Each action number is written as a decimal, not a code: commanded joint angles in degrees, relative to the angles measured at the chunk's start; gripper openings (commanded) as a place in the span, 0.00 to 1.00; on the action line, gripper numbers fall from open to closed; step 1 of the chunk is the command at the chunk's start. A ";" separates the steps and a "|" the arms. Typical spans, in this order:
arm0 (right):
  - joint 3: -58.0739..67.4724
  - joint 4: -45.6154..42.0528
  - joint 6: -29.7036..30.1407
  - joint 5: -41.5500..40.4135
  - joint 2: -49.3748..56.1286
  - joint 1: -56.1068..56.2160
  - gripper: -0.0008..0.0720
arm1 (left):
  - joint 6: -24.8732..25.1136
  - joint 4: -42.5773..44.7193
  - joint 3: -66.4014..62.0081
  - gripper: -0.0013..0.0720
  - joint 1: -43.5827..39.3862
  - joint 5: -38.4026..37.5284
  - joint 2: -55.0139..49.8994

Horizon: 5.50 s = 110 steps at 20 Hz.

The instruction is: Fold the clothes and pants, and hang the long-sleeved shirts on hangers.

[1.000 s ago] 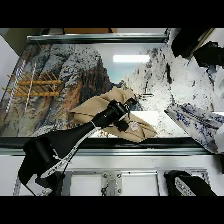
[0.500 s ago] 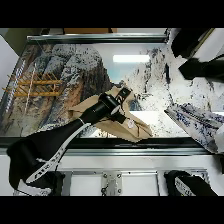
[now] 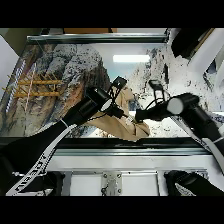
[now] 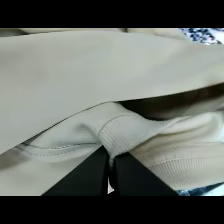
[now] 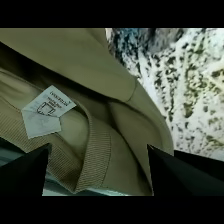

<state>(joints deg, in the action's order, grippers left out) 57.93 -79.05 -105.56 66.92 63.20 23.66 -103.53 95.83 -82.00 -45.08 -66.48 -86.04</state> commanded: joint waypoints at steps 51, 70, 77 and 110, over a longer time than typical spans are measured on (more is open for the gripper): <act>17.88 14.29 31.21 -24.90 16.28 -2.69 0.05 | -0.98 -12.96 28.50 0.04 -0.39 -4.04 21.75; 15.47 -6.25 11.82 -2.73 0.66 -23.74 0.93 | -1.99 -13.53 28.50 0.04 -0.42 -0.44 21.75; 2.23 -9.88 -11.61 5.18 -4.24 0.92 0.79 | -2.01 -13.53 28.50 0.04 -0.42 1.79 21.75; -5.57 -26.43 -44.33 4.81 11.80 29.38 0.12 | -1.99 -13.53 28.41 0.04 -0.39 -4.24 33.24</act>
<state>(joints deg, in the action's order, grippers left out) 51.99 -102.74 -152.81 70.57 76.05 53.39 -105.51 82.21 -53.52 -45.47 -69.71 -52.99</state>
